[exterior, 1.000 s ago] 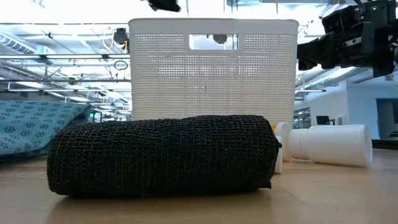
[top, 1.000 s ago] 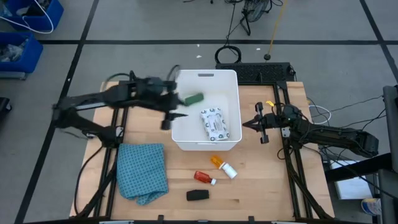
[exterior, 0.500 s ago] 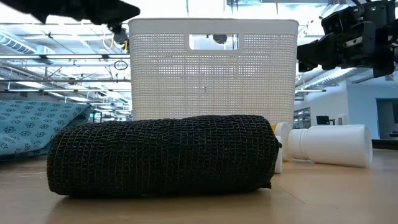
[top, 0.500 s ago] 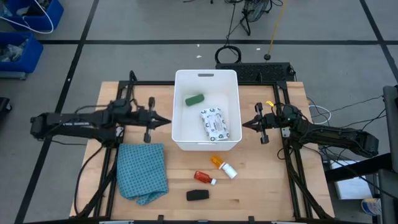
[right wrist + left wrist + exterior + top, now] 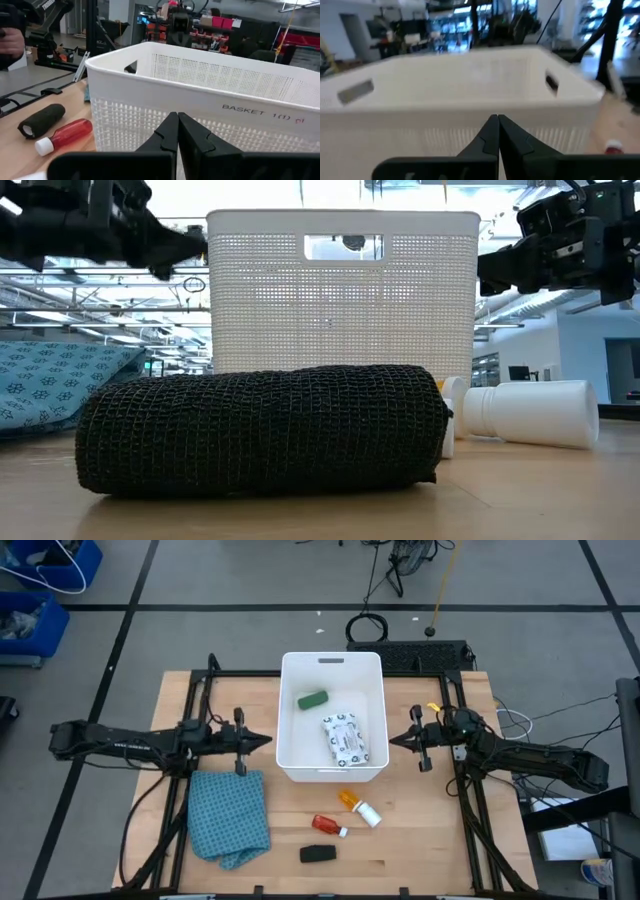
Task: Pick & place medical supplies in basket/bin
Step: Put the white pill bottle into the white bin
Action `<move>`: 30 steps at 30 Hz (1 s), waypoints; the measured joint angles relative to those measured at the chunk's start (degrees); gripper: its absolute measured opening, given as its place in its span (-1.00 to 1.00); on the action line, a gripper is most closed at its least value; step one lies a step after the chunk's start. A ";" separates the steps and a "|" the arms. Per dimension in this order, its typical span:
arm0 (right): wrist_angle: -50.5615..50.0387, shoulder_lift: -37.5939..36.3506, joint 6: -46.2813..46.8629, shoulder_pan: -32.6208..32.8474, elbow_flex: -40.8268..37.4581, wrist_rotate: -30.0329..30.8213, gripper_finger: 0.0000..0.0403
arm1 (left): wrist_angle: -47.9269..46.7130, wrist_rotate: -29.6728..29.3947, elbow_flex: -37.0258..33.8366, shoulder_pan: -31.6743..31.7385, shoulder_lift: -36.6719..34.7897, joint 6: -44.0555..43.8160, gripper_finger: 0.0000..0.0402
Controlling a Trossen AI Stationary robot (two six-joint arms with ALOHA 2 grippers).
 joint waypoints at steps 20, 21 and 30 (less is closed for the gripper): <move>12.45 -9.05 18.63 5.72 7.72 -5.74 -1.00 | 2.62 -4.19 -2.75 -1.61 -0.03 -2.52 -0.90; 7.41 -8.78 16.81 7.65 9.68 -4.24 -1.00 | 2.62 -4.19 -2.75 -1.61 -0.03 -3.19 -0.89; -44.46 -4.50 1.33 30.68 33.03 21.35 -1.00 | 2.57 -4.17 -2.75 -1.61 -0.03 -10.10 -0.98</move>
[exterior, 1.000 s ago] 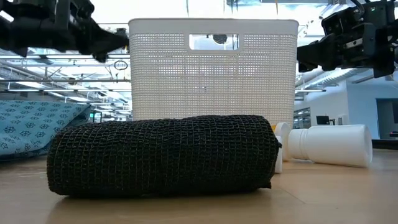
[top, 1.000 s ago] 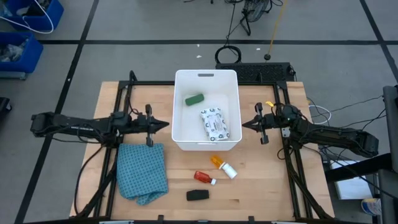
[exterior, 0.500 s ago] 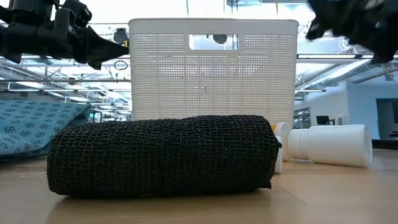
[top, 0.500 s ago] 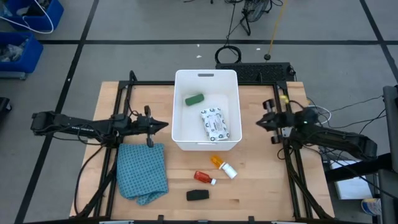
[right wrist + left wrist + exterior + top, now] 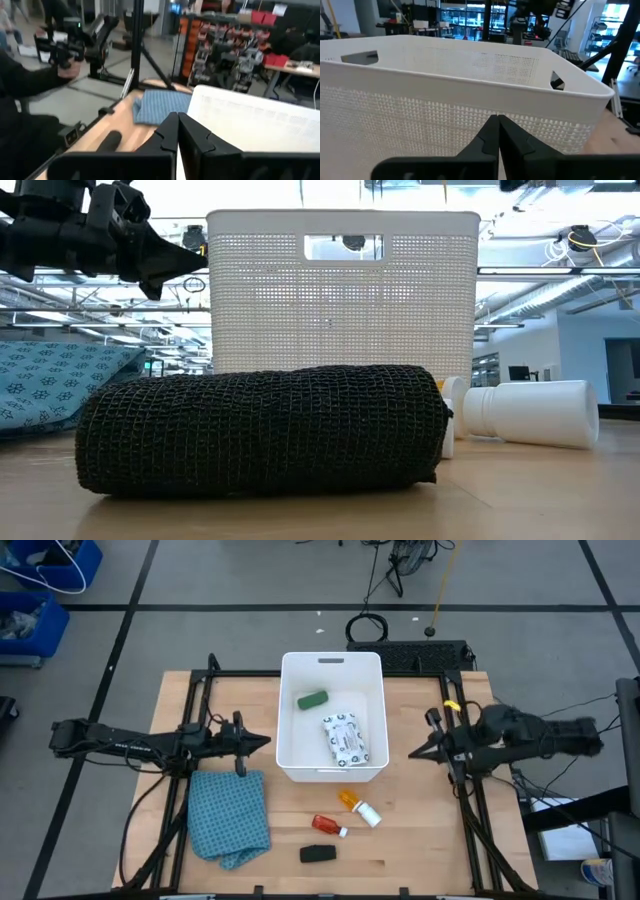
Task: Pick & place medical supplies in basket/bin
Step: Put the white pill bottle into the white bin
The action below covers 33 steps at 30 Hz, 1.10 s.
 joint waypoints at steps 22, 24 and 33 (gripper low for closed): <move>6.27 31.99 24.72 45.73 0.37 66.11 -0.97 | 1.87 -0.09 0.02 0.00 0.00 -0.20 -0.92; 8.56 34.24 26.98 45.06 0.37 65.10 -0.87 | 2.12 -0.09 0.02 0.00 0.00 0.39 -0.96; 5.86 39.55 46.01 42.78 0.37 57.97 0.04 | 2.64 -0.11 0.02 0.00 0.00 0.47 -0.87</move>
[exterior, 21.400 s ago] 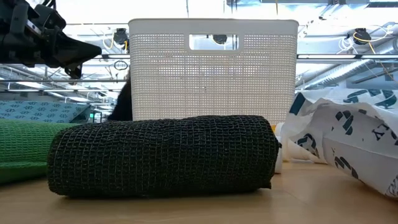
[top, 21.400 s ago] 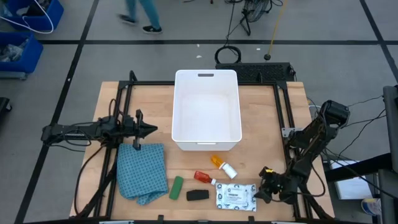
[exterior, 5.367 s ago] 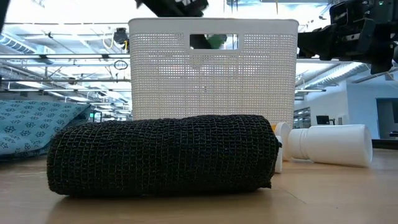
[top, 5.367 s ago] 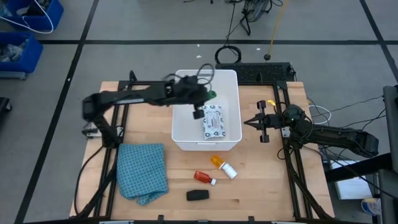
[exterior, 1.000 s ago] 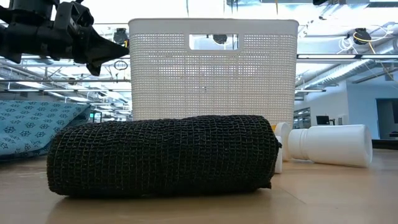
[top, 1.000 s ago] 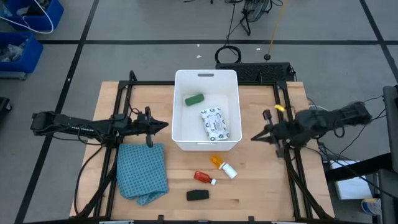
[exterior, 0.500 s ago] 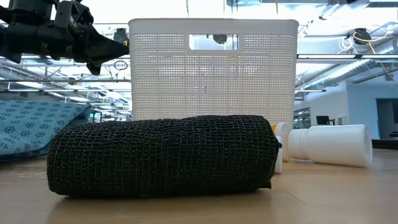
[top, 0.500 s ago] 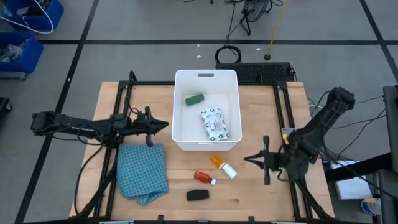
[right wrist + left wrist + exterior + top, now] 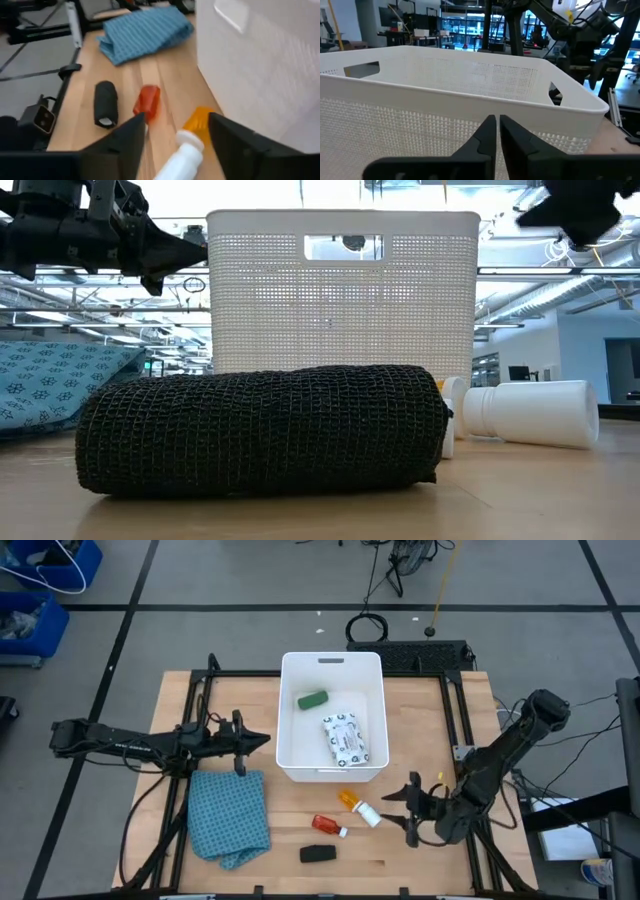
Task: Pick & place medical supplies in basket/bin
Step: Put the white pill bottle into the white bin
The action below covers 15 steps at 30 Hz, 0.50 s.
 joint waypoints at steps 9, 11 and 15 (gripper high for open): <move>-8.06 3.14 17.52 -3.58 0.00 -7.98 0.29 | -0.04 -0.01 0.00 0.00 0.00 -0.07 -0.84; -6.15 4.48 16.27 -5.04 0.00 -10.79 0.28 | -0.10 -0.01 0.00 0.00 0.00 -0.12 -0.87; -2.46 7.86 13.90 -7.03 0.00 -13.55 0.28 | -0.22 -0.02 0.00 0.00 0.00 -0.13 -0.93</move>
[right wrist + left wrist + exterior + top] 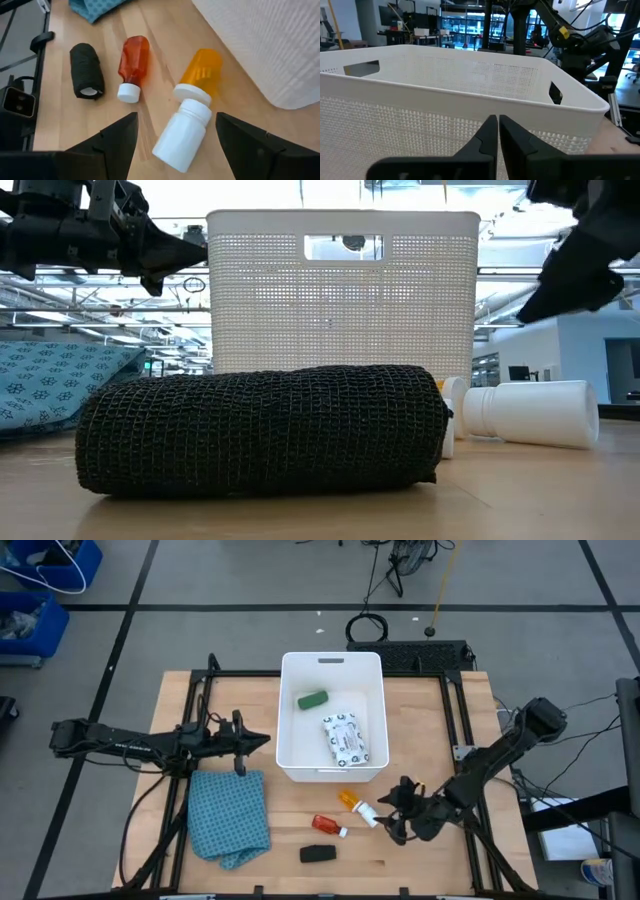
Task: Pick & place medical supplies in basket/bin
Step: Put the white pill bottle into the white bin
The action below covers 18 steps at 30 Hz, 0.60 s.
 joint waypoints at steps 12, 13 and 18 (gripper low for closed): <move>4.49 8.38 4.45 -2.52 0.63 -4.41 0.28 | -1.71 0.02 0.00 0.00 0.02 0.00 -0.85; 4.53 9.21 4.54 -2.90 0.63 -4.91 0.28 | -1.73 0.02 0.00 0.00 0.02 0.00 -0.83; 5.75 13.42 4.68 -4.44 0.63 -9.76 0.33 | -1.70 0.02 0.00 0.00 0.02 0.02 -0.76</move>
